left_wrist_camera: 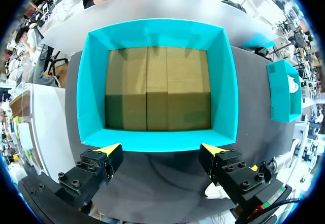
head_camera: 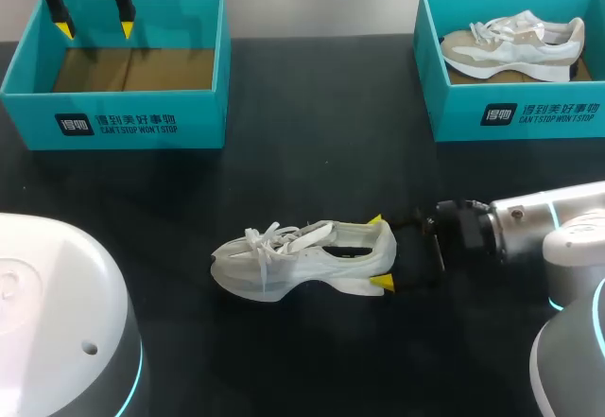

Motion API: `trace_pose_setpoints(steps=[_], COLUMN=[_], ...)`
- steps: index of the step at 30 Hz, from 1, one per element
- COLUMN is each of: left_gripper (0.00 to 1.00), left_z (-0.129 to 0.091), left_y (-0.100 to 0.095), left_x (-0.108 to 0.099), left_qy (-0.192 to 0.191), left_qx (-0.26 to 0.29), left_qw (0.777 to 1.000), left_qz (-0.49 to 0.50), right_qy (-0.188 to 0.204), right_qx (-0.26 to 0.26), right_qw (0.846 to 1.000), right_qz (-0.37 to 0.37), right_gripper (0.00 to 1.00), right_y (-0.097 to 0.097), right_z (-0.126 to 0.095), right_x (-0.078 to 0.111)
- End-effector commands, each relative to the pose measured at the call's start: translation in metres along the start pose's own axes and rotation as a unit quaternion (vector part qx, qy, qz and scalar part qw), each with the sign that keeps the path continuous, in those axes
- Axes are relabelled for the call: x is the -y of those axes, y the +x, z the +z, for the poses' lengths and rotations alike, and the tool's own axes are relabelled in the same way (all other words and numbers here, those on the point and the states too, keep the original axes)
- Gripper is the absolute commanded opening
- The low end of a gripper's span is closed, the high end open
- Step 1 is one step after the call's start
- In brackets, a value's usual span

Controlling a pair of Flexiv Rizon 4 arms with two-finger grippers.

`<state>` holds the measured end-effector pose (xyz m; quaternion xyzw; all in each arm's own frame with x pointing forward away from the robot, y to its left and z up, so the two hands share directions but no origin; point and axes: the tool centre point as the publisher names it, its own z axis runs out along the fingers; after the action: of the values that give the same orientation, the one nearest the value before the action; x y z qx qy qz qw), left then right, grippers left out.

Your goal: Take the shoe out of the shoebox, open the shoe tongue, remove and reinsert the insole, then place the shoe into the shoebox

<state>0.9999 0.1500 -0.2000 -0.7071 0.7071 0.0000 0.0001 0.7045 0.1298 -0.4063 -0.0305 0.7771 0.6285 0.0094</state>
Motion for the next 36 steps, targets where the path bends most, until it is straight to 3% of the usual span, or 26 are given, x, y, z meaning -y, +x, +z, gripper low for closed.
trace_pose_setpoints(steps=[1, 29, 30, 31, 33, 34, 35, 36], left_gripper=[1.00, 1.00, 1.00, 1.00, 1.00, 1.00, 1.00, 1.00], left_z=[0.000, 0.000, 0.000, 0.000, 0.000, 0.000, 0.000, 0.000], left_y=[0.000, 0.000, 0.000, 0.000, 0.000, 0.000, 0.000, 0.000], left_x=[0.000, 0.000, 0.000, 0.000, 0.000, 0.000, 0.000, 0.000], left_qy=[0.000, 0.000, 0.000, 0.000, 0.000, 0.000, 0.000, 0.000], left_qx=[0.000, 0.000, 0.000, 0.000, 0.000, 0.000, 0.000, 0.000], left_qw=[1.000, 1.000, 1.000, 1.000, 1.000, 1.000, 1.000, 1.000], left_qz=[0.000, 0.000, 0.000, 0.000, 0.000, 0.000, 0.000, 0.000], right_qy=[0.005, 0.028, 0.028, 0.029, 0.029, 0.031, 0.031, 0.032], right_qx=[-0.004, -0.017, -0.017, -0.018, -0.018, -0.018, -0.018, -0.018], right_qw=[1.000, 0.999, 0.999, 0.999, 0.999, 0.999, 0.999, 0.999], right_qz=[0.006, 0.024, 0.024, 0.024, 0.025, 0.026, 0.026, 0.025], right_gripper=[1.00, 1.00, 0.87, 0.55, 0.34, 0.13, 0.00, 0.00], right_y=[0.000, 0.005, 0.005, 0.005, 0.005, 0.005, 0.006, 0.006], right_z=[0.008, 0.025, 0.025, 0.026, 0.026, 0.026, 0.026, 0.026], right_x=[-0.001, -0.004, -0.004, -0.003, -0.002, -0.001, -0.001, 0.000])
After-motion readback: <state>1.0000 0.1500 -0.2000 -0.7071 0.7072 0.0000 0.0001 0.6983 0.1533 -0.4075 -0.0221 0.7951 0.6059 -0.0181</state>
